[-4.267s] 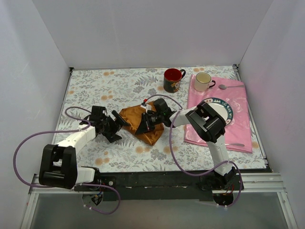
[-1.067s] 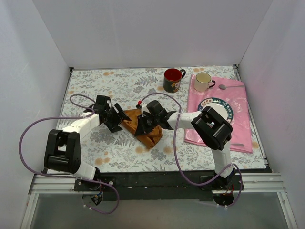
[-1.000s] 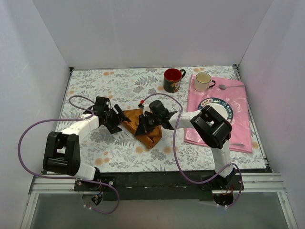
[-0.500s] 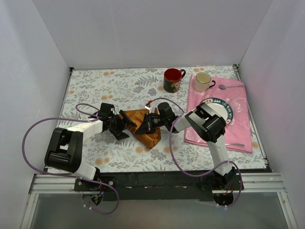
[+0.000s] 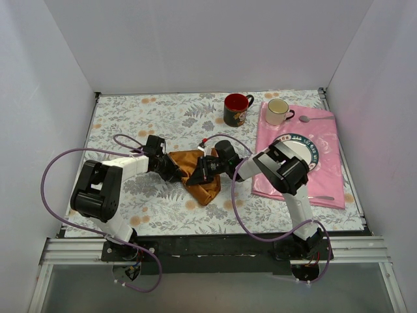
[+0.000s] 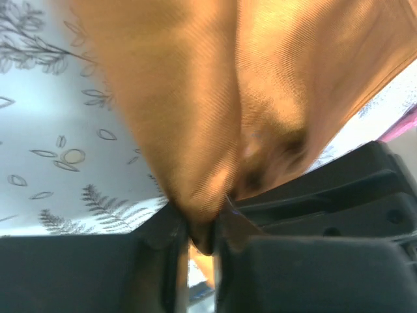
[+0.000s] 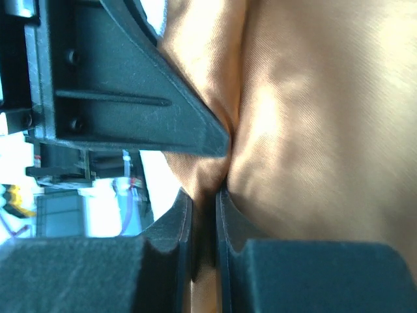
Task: Fold the napkin, place the utensils inside, and roll it up
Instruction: Roll the napkin with the utensil
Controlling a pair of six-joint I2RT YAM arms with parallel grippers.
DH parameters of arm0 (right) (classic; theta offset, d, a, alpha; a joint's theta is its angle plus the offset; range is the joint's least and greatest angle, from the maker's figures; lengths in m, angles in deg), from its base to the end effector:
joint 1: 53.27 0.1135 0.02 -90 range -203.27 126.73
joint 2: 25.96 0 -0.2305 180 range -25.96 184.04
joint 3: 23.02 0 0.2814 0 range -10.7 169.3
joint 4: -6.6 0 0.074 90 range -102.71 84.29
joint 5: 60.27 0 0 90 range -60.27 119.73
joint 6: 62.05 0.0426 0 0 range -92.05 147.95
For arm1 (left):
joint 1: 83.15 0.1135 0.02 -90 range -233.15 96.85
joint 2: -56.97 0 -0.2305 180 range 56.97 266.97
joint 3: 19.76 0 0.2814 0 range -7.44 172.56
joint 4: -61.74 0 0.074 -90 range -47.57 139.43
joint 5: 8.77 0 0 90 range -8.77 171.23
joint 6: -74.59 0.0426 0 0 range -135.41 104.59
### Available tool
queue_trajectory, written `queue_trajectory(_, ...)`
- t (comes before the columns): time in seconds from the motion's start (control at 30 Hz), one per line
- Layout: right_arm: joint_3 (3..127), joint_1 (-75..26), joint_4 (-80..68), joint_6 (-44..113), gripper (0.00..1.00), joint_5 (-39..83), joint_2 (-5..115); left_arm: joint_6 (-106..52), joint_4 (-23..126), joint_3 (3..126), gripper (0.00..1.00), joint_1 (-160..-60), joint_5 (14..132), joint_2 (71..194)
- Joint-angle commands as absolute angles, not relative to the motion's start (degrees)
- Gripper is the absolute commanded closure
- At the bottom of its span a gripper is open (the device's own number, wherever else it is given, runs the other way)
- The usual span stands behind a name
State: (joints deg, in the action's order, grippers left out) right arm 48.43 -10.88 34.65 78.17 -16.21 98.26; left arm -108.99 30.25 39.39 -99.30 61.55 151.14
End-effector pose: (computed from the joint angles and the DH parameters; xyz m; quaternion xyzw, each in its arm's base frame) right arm 0.2851 0.3017 0.0367 -0.1571 0.7879 0.5861 0.1055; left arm 0.2964 -0.1008 0.0772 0.5762 -0.7744 0.2603 0.0214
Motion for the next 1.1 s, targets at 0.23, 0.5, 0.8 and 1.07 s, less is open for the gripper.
queue_trajectory(0.23, 62.5, -8.1, -9.3, 44.0, 0.62, -4.7, 89.3, -104.8, 26.5, 38.5, 1.0, -98.5, 65.9, 151.8)
queue_trajectory(0.5, 64.9, -1.1, -18.6, 34.8, 0.28, 15.6, 83.2, -103.7, 21.5, 42.5, 1.0, -98.5, 62.7, 153.7)
queue_trajectory(0.8, 65.5, 9.6, -16.0, 29.1, 0.2, 36.2, 85.4, -104.1, 18.6, 43.7, 1.0, -98.3, 58.5, 157.3)
queue_trajectory(1.07, 69.2, 13.6, -17.2, 25.9, 0.27, 50.1, 90.1, -102.2, 16.2, 44.7, 1.0, -98.1, 58.5, 156.9)
